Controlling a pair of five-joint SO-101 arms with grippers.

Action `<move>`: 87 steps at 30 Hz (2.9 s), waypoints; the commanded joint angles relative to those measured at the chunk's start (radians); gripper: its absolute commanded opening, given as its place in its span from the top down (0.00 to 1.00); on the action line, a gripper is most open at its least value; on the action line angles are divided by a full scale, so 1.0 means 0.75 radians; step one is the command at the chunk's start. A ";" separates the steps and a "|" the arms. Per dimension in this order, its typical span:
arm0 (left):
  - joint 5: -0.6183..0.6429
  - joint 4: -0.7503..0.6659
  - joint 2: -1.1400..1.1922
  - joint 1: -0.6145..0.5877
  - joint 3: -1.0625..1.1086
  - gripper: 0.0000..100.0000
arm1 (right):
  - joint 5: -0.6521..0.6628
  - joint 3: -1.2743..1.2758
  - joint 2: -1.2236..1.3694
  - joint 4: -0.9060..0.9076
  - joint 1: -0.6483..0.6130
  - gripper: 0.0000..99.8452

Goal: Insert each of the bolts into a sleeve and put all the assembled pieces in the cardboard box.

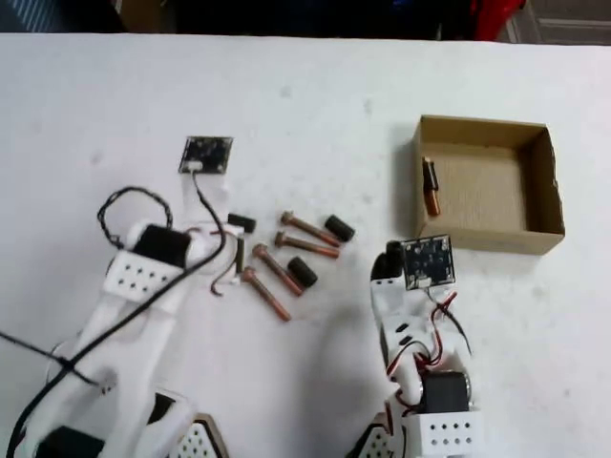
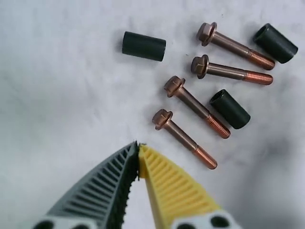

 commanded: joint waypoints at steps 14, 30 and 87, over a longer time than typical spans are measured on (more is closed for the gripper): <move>0.104 -0.027 0.128 0.095 -0.117 0.97 | -0.008 0.002 -0.013 -0.026 0.009 0.98; 0.446 -0.301 0.128 0.116 0.170 0.80 | -0.002 0.002 -0.013 -0.026 0.009 0.98; 0.464 -0.434 0.529 0.105 0.127 0.81 | 0.000 0.020 -0.013 -0.034 0.009 0.98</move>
